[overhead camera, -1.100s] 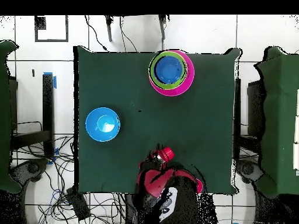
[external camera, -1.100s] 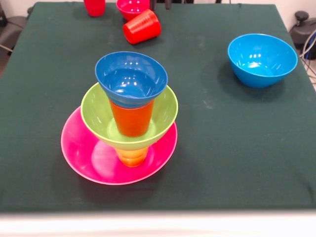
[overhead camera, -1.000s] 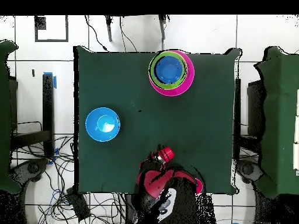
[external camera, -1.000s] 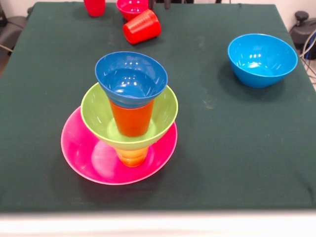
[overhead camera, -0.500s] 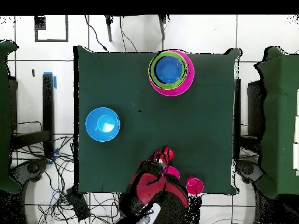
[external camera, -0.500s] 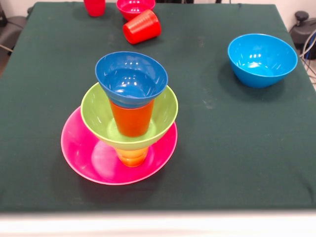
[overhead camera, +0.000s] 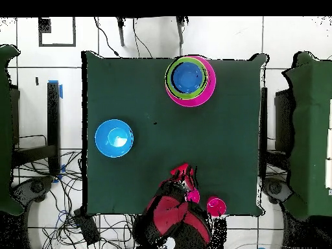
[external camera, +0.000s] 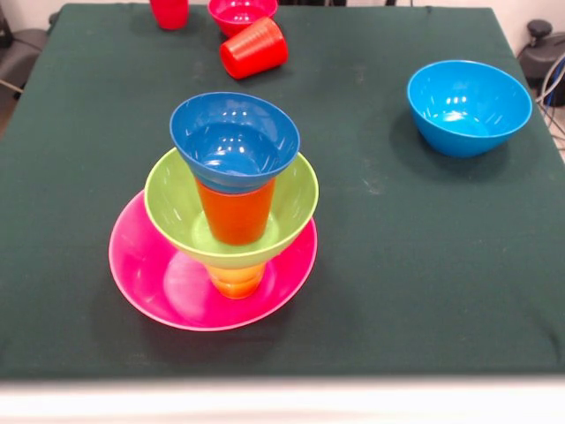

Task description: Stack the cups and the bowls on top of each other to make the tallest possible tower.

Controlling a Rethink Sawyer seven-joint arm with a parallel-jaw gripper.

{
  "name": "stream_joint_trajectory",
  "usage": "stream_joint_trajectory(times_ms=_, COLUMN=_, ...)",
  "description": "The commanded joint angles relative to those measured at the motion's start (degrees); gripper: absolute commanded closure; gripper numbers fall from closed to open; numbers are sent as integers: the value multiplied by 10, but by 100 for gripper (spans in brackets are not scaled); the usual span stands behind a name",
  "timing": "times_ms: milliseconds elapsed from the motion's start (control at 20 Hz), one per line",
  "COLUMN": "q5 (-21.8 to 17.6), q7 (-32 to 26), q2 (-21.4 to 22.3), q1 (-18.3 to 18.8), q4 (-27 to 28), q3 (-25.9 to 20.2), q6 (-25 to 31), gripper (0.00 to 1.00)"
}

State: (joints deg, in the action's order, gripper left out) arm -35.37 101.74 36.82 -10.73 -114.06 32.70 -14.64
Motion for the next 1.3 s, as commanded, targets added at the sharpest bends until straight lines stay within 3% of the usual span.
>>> stream_joint_trajectory(times_ms=50, q5=42, q7=75, q2=-56, q1=-21, q4=0, q3=-9, q6=-16, gripper=0)
stream_joint_trajectory(times_ms=300, q5=85, q7=85, q2=-119, q1=-32, q4=2, q3=4, q6=-85, gripper=0)
stream_joint_trajectory(times_ms=400, q5=81, q7=80, q2=-118, q1=-25, q4=2, q3=-2, q6=-86, gripper=0)
stream_joint_trajectory(times_ms=600, q5=107, q7=76, q2=-157, q1=-27, q4=5, q3=-2, q6=-127, gripper=0)
stream_joint_trajectory(times_ms=1300, q5=133, q7=65, q2=-213, q1=-20, q4=20, q3=-8, q6=-164, gripper=0)
